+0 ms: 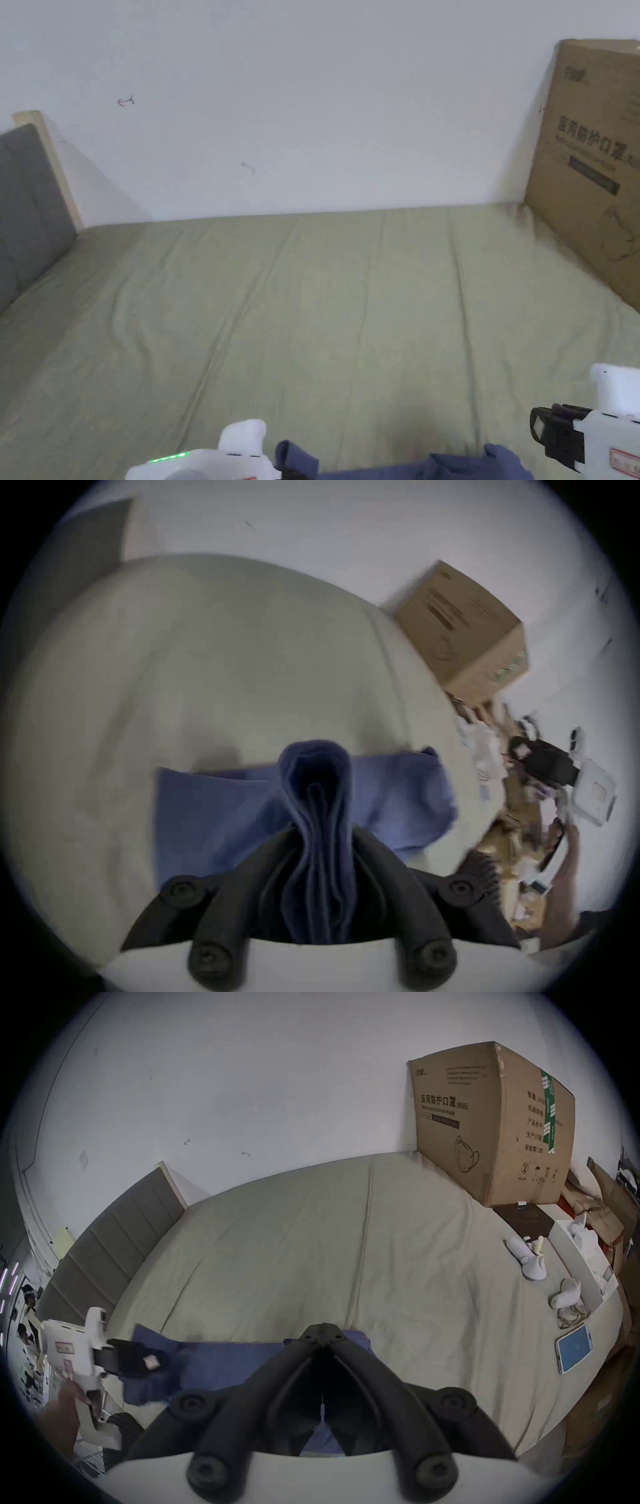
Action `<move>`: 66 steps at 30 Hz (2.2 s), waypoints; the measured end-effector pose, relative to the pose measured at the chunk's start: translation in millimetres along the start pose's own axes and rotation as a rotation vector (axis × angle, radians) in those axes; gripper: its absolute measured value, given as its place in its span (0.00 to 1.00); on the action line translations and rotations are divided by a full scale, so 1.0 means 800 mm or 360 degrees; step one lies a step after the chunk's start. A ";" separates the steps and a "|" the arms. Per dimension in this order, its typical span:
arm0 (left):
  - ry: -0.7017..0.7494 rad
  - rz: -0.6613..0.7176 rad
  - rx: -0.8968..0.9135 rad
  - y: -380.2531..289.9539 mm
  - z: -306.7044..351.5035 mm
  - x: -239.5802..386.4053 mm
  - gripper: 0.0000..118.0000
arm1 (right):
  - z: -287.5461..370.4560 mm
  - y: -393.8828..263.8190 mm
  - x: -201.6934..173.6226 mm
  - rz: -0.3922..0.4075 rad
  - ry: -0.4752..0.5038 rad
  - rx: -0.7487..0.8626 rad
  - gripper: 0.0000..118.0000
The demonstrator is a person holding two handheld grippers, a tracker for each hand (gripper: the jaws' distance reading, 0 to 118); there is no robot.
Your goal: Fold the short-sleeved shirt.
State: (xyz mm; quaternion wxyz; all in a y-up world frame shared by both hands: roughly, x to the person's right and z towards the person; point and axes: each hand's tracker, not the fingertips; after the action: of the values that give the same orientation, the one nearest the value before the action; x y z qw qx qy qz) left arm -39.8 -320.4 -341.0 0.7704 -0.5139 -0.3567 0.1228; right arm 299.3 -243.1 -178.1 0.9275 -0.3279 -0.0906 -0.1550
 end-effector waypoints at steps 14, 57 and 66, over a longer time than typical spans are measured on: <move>0.0192 -0.0137 0.0061 0.001 0.027 -0.013 0.36 | -0.004 -0.006 0.037 -0.0070 -0.0052 -0.0031 0.00; -0.1112 0.0771 -0.0059 -0.065 -0.071 -0.223 1.00 | -0.029 -0.015 -0.002 -0.0060 -0.0035 -0.0200 0.00; -0.0723 0.0677 0.0055 -0.090 -0.064 -0.237 0.07 | -0.031 -0.015 -0.010 -0.0040 -0.0029 -0.0218 0.00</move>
State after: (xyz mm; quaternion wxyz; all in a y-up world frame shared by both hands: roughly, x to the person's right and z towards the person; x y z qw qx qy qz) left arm -153.9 -493.7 -368.9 0.6367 -0.5233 -0.4021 0.3988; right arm 289.5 -265.8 -192.1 0.9000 -0.3907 -0.0922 -0.1696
